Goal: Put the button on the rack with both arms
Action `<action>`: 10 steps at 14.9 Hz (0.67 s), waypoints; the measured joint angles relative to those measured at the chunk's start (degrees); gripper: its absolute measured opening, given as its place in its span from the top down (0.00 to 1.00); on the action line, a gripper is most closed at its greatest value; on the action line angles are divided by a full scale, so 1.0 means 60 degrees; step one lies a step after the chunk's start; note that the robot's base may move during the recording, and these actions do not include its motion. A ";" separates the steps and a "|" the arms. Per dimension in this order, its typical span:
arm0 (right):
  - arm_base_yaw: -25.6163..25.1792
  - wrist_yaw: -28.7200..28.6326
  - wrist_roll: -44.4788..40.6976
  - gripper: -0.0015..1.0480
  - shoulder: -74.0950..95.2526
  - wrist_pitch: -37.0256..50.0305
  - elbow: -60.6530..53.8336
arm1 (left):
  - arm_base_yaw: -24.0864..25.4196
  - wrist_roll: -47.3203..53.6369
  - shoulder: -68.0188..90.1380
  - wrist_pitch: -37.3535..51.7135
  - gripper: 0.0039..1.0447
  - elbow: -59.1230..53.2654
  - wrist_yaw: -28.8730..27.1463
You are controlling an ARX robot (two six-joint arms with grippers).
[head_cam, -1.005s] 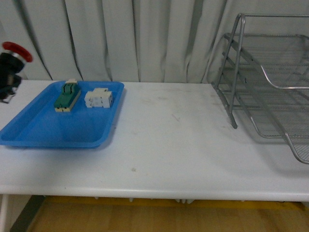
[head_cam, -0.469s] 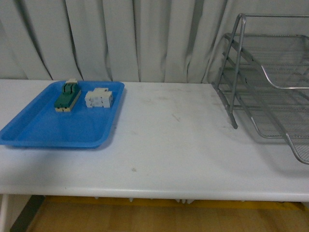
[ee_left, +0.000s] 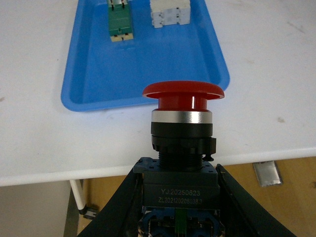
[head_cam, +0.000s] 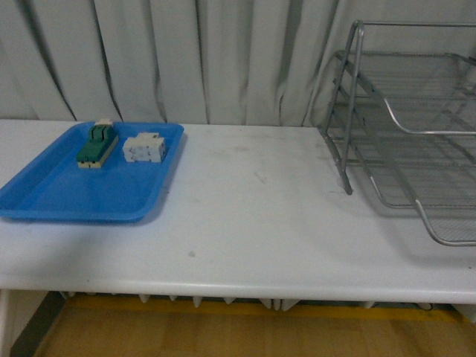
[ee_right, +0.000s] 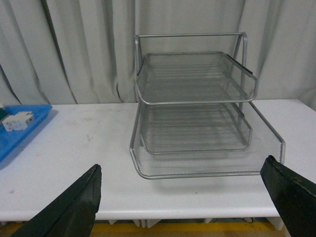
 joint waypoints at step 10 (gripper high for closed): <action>0.0000 0.0040 0.0000 0.06 -0.0004 0.0018 0.0000 | -0.0790 -0.0087 -0.0018 0.0251 0.66 -0.0321 0.0091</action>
